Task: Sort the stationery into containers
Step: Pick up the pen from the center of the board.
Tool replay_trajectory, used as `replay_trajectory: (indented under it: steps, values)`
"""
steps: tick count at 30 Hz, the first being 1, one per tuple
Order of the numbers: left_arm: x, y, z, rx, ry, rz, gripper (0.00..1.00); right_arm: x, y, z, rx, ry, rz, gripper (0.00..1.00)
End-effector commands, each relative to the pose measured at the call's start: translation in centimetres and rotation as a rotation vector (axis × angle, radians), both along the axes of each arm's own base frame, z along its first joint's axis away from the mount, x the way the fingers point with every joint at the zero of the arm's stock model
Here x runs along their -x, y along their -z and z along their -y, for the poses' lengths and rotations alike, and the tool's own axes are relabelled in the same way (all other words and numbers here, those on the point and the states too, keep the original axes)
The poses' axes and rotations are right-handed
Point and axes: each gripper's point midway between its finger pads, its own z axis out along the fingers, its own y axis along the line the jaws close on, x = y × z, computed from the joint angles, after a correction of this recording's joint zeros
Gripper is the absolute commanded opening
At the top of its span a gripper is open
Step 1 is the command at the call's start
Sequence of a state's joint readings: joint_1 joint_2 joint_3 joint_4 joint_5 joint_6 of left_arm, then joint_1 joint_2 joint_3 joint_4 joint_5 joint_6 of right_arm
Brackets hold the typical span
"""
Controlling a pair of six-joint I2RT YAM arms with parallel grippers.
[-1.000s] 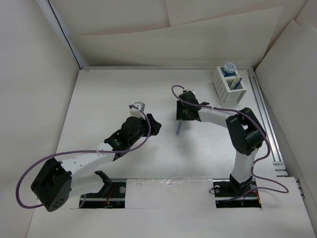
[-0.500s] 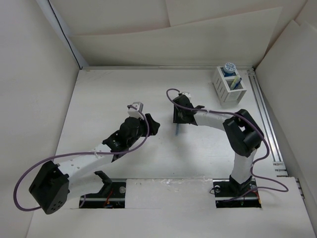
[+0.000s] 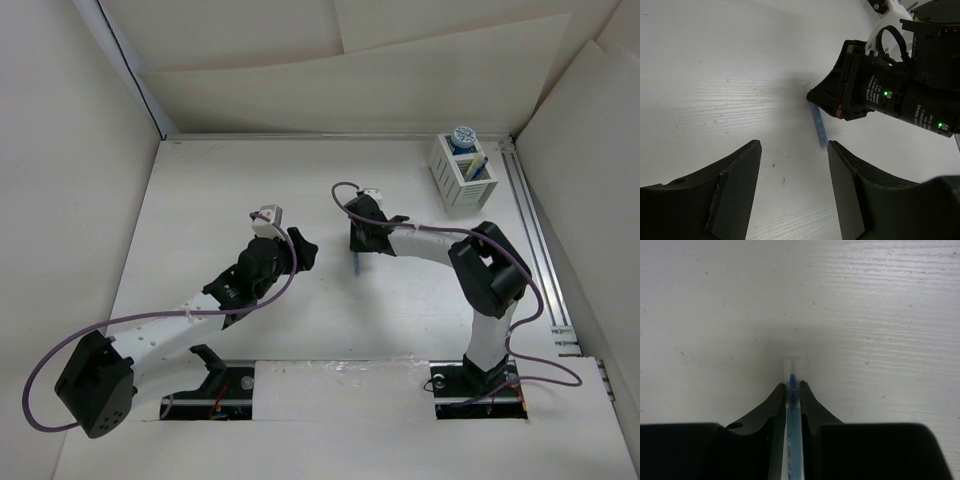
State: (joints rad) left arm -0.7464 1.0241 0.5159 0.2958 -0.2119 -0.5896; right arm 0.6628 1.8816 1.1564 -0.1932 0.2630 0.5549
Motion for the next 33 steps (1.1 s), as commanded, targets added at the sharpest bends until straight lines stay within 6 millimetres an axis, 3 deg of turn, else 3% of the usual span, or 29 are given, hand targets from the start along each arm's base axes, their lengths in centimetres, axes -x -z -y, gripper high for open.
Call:
replay_trajectory:
  steps: [1, 5, 7, 17, 22, 29, 30, 33]
  values:
    - [-0.4, -1.0, 0.3, 0.029, -0.009, 0.023, 0.52, 0.9, 1.1, -0.6, 0.008, -0.016, -0.017, 0.07]
    - [-0.4, -1.0, 0.3, 0.029, -0.009, 0.023, 0.52, 1.0, 0.8, -0.5, 0.005, -0.016, -0.013, 0.01]
    - [-0.4, -1.2, 0.5, 0.038, 0.000, 0.027, 0.52, 0.8, -0.4, -0.6, -0.012, -0.016, 0.008, 0.00]
    - [-0.2, -0.9, 0.3, 0.045, -0.003, 0.023, 0.52, 0.5, -7.2, -0.8, -0.091, -0.031, 0.127, 0.00]
    - [-0.1, -0.9, 0.4, 0.048, 0.005, 0.021, 0.52, 0.2, -11.4, 0.2, -0.139, -0.015, 0.202, 0.00]
    - [-0.2, -1.1, 0.5, 0.054, 0.006, 0.028, 0.52, -0.3, -13.5, 2.1, -0.160, 0.007, 0.239, 0.00]
    - [-0.2, -1.1, 0.5, 0.054, 0.006, 0.028, 0.52, -0.3, -13.1, 2.4, -0.160, 0.008, 0.228, 0.00]
    - [-0.2, -1.1, 0.5, 0.054, 0.006, 0.028, 0.52, -0.4, -14.7, 3.0, -0.172, 0.013, 0.263, 0.00]
